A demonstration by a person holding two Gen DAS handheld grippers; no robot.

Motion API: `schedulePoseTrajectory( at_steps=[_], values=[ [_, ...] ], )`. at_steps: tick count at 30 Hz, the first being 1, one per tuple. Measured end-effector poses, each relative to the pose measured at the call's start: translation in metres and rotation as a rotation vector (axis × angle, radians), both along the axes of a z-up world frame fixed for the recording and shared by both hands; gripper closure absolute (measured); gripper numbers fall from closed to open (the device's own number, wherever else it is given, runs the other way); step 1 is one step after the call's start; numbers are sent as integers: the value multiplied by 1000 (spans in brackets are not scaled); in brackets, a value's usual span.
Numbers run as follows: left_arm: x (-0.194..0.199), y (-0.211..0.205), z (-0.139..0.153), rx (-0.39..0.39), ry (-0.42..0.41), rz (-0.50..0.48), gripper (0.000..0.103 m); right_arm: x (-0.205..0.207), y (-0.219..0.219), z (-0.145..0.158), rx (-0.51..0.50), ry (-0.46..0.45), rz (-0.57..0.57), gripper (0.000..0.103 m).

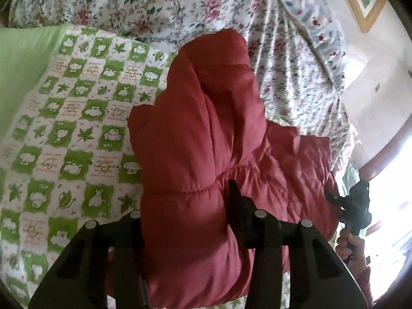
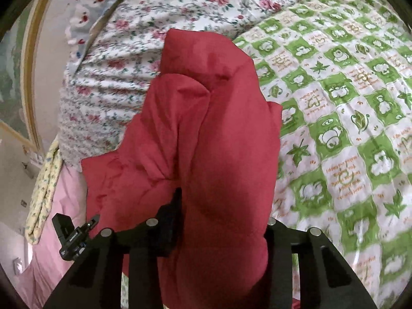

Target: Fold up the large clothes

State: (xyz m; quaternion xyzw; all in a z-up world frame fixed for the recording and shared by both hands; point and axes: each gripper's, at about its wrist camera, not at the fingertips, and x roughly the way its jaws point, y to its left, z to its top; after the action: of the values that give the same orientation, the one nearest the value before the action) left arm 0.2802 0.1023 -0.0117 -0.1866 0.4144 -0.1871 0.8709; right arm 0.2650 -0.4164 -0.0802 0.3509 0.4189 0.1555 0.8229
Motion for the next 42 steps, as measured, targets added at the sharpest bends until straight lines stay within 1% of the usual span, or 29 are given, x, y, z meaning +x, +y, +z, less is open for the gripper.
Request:
schedulePoseTrajectory(
  at_steps=[6,8,9,12,15,20,24,26,27,30,36,39,42],
  values=[
    [-38,11,9,-21,-28,5,65,-34,10,13,24,-15,30,65],
    [-54,16,12,-54,-38,-7,73,-45,12,15,34,-13,36,65],
    [-64,20,14,-66,-48,-9,74,-53,14,16,44,-14,47,65],
    [-91,21,17,-49,-68,-4,74,-74,22,18,37,-23,71,66],
    [-108,24,12,-39,-53,-3,74,-90,26,17,45,-26,83,66],
    [-127,28,11,-47,-42,-7,74,-108,28,18,48,-19,92,66],
    [-139,27,21,-65,-47,-33,74,-119,29,23,37,-14,107,66],
    [-143,24,26,-63,-53,-41,74,-122,28,23,35,-13,108,67],
    [-144,22,29,-47,-59,-47,74,-123,27,23,22,-13,106,67],
    [-139,17,27,32,-71,-29,74,-122,25,20,-4,-8,92,67],
    [-107,19,5,91,-51,20,74,-117,21,10,-50,-3,57,67],
    [-92,17,-8,126,-45,31,74,-114,19,5,-49,4,42,67],
    [-81,17,-20,136,-26,34,73,-113,16,1,-45,6,30,67]
  ],
)
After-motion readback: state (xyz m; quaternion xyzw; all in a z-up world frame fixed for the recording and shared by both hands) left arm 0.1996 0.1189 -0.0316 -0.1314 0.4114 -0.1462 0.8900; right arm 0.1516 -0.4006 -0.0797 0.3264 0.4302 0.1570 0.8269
